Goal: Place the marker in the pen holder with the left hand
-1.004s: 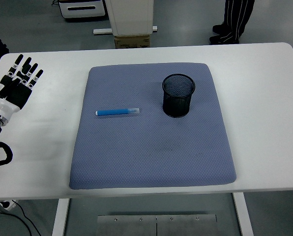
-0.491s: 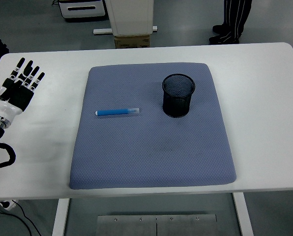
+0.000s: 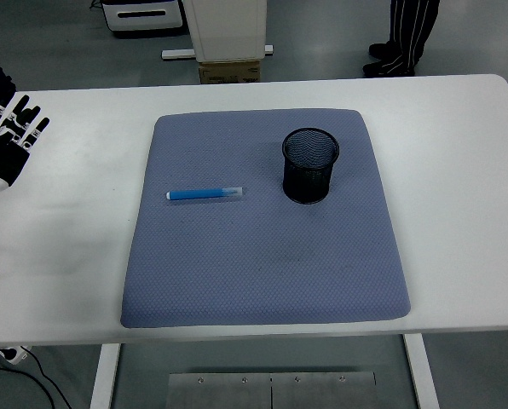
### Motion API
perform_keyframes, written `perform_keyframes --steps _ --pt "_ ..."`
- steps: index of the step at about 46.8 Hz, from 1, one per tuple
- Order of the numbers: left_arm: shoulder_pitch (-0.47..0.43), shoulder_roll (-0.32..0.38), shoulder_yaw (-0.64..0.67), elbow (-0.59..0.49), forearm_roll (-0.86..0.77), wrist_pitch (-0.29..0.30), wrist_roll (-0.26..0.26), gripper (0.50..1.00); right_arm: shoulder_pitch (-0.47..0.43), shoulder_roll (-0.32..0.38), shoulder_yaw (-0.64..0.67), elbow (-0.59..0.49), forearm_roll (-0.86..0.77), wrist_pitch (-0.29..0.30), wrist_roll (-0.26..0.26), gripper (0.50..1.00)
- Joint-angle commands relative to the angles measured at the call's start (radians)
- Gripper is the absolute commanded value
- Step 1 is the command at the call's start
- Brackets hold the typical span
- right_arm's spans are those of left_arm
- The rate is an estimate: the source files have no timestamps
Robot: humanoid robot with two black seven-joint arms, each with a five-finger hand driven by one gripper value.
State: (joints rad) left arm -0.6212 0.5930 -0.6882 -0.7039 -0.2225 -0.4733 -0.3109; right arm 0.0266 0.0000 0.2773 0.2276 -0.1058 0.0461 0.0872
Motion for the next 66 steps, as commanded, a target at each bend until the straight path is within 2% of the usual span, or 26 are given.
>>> perform_keyframes --steps 1,4,11,12,13,21,30,39,47,53,56,57,61,66 --pt "-0.015 0.008 0.001 0.000 0.067 0.010 0.001 1.000 0.001 0.000 0.000 -0.001 0.000 0.001 0.000 1.000" --pt "-0.023 0.010 0.001 0.000 0.121 0.039 0.003 1.000 0.001 0.000 0.000 -0.001 0.000 0.000 0.000 1.000" --pt "-0.061 0.007 0.053 -0.011 0.271 0.182 0.013 1.000 0.001 0.000 0.000 0.001 0.000 0.000 0.000 1.000" --pt "-0.061 0.007 0.053 -0.011 0.272 0.182 0.013 1.000 0.001 0.000 0.000 0.001 0.000 0.000 0.000 1.000" --pt "-0.092 0.010 0.105 -0.015 0.332 0.214 0.013 1.000 0.001 0.000 0.000 -0.001 0.000 0.000 0.000 1.000" --pt "-0.216 0.028 0.317 -0.020 0.450 0.272 0.015 1.000 0.001 0.000 0.000 -0.001 0.000 0.000 0.000 1.000" --pt "-0.328 0.036 0.450 -0.080 0.497 0.275 0.013 1.000 0.001 0.000 0.000 -0.001 0.000 0.000 0.000 1.000" --pt "-0.436 0.039 0.582 -0.147 0.650 0.275 0.004 1.000 0.001 0.000 0.000 -0.001 0.000 0.000 0.000 1.000" --pt "-0.485 0.057 0.607 -0.204 0.720 0.269 0.006 1.000 0.001 0.000 0.000 0.001 0.000 0.000 0.000 1.000" --pt "-0.491 0.088 0.608 -0.288 0.720 0.263 0.006 1.000 0.001 0.000 0.000 0.001 0.000 0.000 0.000 1.000" --pt "-0.493 0.090 0.608 -0.307 0.720 0.246 0.006 1.000 0.001 0.000 0.000 -0.001 0.000 0.000 0.000 1.000" --pt "-0.499 0.091 0.608 -0.310 0.721 0.193 0.006 1.000 0.001 0.000 0.000 -0.001 0.000 0.000 0.000 1.000" --pt "-0.517 0.093 0.608 -0.310 0.721 0.116 0.001 1.000 -0.001 0.000 0.000 0.001 0.000 0.000 0.000 1.000" --pt "-0.523 0.080 0.608 -0.307 0.729 0.113 0.001 1.000 0.001 0.000 0.000 -0.001 0.000 0.001 0.000 1.000"
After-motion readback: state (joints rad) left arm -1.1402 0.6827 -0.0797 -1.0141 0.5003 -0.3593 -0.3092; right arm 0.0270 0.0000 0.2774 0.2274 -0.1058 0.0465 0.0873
